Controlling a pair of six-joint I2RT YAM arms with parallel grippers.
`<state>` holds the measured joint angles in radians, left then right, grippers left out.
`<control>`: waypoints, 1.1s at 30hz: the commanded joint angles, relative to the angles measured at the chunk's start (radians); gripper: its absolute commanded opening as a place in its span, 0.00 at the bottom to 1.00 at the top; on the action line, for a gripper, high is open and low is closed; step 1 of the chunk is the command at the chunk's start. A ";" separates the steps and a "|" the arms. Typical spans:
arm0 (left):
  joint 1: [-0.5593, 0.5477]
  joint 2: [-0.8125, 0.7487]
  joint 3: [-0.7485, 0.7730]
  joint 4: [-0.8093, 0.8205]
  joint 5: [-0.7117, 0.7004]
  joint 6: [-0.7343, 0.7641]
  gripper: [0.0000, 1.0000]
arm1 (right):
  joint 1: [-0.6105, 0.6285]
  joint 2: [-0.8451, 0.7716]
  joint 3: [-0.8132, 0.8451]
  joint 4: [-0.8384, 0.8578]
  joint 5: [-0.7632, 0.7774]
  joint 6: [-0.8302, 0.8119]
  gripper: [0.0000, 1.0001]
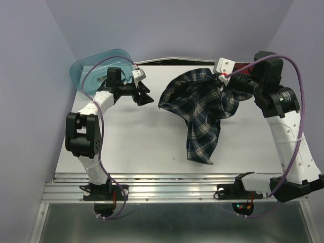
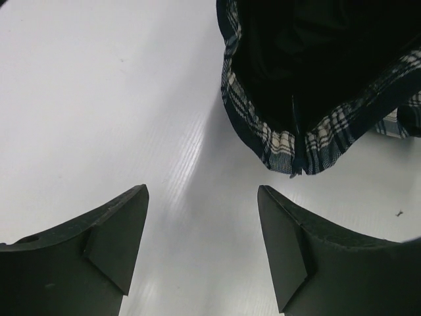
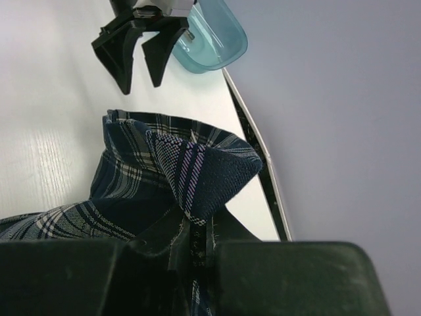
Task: Fold and stack the skirts
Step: Flatten the skirt out
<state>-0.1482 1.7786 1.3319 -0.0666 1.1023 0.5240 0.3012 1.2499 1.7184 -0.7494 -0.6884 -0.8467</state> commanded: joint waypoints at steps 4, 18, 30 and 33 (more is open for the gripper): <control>-0.060 0.018 -0.017 0.244 0.076 -0.247 0.79 | 0.003 -0.004 0.040 0.059 -0.020 -0.037 0.01; -0.139 0.117 0.044 0.454 -0.038 -0.401 0.79 | 0.003 -0.023 0.024 0.105 -0.010 -0.022 0.01; -0.139 0.251 0.200 0.294 -0.151 -0.301 0.27 | 0.003 -0.026 0.010 0.194 0.114 0.069 0.01; -0.077 0.237 0.213 0.116 -0.249 -0.130 0.02 | 0.003 -0.004 0.023 0.235 0.220 0.098 0.01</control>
<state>-0.2890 2.0342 1.4982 0.2260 0.9676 0.1993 0.3012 1.2591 1.7168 -0.7063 -0.6003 -0.8009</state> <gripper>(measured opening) 0.111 0.104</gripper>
